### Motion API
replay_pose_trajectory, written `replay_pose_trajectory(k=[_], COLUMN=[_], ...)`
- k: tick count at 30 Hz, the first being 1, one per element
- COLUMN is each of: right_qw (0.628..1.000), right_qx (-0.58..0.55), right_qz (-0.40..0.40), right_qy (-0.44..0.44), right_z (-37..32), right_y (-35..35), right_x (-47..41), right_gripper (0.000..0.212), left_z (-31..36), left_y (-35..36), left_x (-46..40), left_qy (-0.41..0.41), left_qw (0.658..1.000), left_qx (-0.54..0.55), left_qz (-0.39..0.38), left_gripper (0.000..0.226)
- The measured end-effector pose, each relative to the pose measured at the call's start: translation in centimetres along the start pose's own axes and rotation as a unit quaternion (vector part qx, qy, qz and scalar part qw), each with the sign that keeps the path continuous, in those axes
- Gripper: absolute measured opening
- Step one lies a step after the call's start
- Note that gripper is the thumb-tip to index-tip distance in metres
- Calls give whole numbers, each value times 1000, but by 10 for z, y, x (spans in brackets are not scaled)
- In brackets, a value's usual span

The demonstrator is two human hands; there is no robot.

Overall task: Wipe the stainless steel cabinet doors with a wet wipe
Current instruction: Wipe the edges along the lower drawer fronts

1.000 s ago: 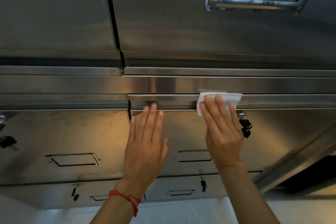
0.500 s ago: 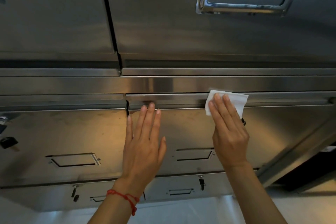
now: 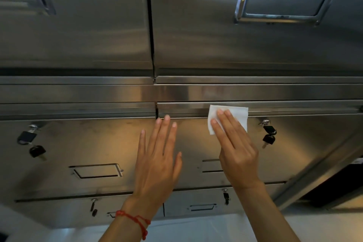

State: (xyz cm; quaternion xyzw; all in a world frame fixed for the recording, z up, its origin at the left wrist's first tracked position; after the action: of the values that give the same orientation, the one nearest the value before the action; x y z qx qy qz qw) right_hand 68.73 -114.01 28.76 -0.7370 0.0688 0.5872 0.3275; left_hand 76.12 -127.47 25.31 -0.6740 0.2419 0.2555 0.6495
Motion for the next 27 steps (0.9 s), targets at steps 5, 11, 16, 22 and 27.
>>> replay_pose_trajectory(k=[5, 11, 16, 22, 27], right_qw=[1000, 998, 997, 995, 994], right_qx=[-20, -56, -74, -101, -104], right_qz=[11, 14, 15, 9, 10], right_qy=[-7, -14, -19, -19, -13], right_z=[-27, -50, -58, -73, -86], right_y=[6, 15, 19, 20, 27], right_x=[-5, -7, -9, -12, -17], right_gripper=[26, 29, 32, 28, 32], left_z=[-14, -29, -34, -39, -51], left_y=[-11, -20, -24, -34, -39], left_x=[10, 21, 23, 25, 28], left_qy=[4, -11, -26, -37, -39], left_qw=[1000, 1000, 999, 999, 998], left_qx=[2, -8, -24, -29, -43], left_qz=[1, 8, 5, 8, 15], left_gripper=[58, 57, 56, 53, 54])
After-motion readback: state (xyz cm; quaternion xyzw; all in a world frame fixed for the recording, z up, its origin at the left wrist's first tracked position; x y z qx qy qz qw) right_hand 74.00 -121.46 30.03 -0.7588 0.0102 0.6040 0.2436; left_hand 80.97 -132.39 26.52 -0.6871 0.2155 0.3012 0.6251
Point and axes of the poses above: each hand's wrist, its own x-axis away from the middle knuckle, its own y-axis out of the palm, z = x × y, the point moved 7 cm from there along -x, towards the middle knuckle, and after that the axes turned 11 degrees about y, right-handed, at the moved point
